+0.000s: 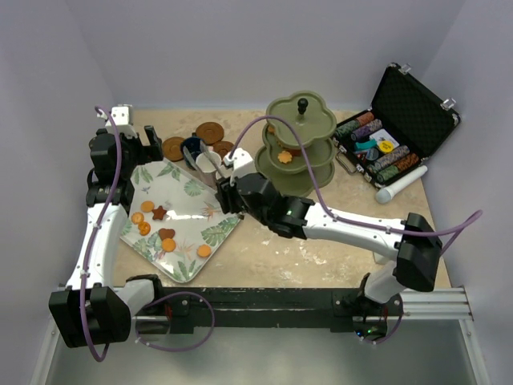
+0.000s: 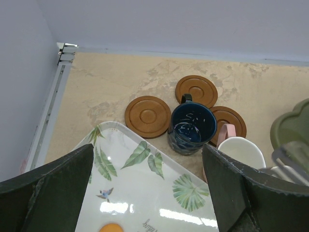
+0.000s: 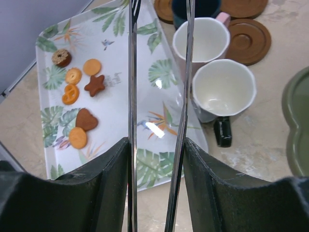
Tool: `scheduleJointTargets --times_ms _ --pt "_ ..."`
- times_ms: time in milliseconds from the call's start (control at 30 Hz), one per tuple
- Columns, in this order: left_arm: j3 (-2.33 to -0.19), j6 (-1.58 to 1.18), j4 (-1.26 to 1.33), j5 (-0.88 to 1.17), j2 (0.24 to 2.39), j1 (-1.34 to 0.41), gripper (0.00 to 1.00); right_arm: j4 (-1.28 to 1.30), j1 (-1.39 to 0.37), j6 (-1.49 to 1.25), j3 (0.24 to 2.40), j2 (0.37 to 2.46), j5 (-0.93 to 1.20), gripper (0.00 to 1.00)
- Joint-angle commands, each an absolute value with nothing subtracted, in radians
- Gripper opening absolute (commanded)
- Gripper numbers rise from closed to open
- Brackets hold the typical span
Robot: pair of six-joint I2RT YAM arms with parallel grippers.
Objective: Serve the afternoon tea
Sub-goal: Pick up the desert from the tray.
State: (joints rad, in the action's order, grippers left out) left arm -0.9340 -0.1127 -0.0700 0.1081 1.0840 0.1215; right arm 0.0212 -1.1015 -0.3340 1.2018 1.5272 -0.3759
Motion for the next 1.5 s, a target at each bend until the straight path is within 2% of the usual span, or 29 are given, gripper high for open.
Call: scheduleJointTargets --times_ms 0,233,833,1467 --pt "-0.927 -0.123 -0.035 0.112 1.072 0.115 0.99 -0.003 -1.169 -0.311 1.281 1.569 -0.429 0.49" --pt "-0.925 -0.123 -0.034 0.107 1.077 0.115 0.98 -0.012 -1.241 -0.299 1.328 1.672 -0.42 0.5" --pt "-0.922 -0.129 -0.031 0.103 1.088 0.115 0.98 -0.038 -1.282 -0.229 1.394 1.896 -0.258 0.52" --pt "-0.925 -0.129 -0.034 0.109 1.091 0.115 0.98 -0.002 -1.287 -0.207 1.445 1.977 -0.259 0.54"
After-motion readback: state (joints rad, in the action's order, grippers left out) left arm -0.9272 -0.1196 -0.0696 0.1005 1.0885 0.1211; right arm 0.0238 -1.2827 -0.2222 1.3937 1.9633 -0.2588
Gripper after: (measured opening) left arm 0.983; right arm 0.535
